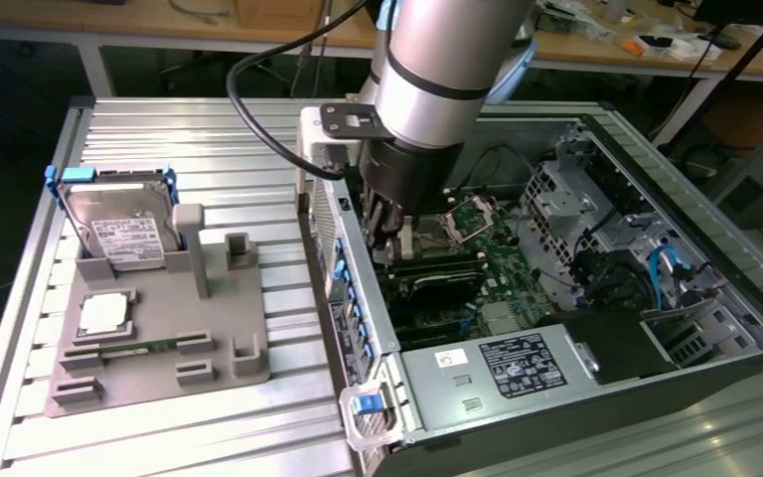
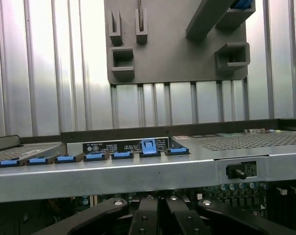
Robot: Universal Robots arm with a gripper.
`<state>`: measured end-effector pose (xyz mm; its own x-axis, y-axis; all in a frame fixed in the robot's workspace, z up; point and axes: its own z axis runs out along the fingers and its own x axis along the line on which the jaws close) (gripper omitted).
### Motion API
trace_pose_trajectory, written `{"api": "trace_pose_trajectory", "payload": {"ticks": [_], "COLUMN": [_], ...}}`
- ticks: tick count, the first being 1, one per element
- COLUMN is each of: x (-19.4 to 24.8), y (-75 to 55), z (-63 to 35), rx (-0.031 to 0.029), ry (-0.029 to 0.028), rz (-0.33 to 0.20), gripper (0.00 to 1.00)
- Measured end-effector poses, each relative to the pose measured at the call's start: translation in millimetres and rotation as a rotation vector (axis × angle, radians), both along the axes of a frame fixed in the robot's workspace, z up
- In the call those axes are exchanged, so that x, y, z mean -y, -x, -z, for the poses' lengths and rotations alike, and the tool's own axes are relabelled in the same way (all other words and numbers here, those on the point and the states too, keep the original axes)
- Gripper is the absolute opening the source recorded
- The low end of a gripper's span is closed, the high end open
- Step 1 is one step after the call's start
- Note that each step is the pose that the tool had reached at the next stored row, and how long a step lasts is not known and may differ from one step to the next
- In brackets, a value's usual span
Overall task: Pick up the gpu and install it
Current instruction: 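Press down on the gpu until it lock into place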
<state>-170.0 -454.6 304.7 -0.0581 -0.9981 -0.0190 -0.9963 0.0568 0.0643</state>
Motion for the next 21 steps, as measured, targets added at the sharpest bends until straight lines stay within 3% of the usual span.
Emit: {"api": "trace_pose_trajectory", "payload": {"ticks": [7, 9, 16, 18, 21], "x": [-0.2, -0.1, -0.1, -0.1, -0.1], "y": [-4.3, -7.8, -26.9, -37.9, -39.5], "z": [0.8, 0.3, 0.4, 0.5, 0.5], "rx": [0.0014, 0.0008, 0.0017, 0.0018, 0.0016], "ry": [-0.0059, -0.0052, -0.0092, -0.0113, -0.0114], "rz": [0.000, 0.000, -0.001, -0.002, -0.002], "gripper": [0.11, 0.11, 0.11, 0.11, 0.11]}}
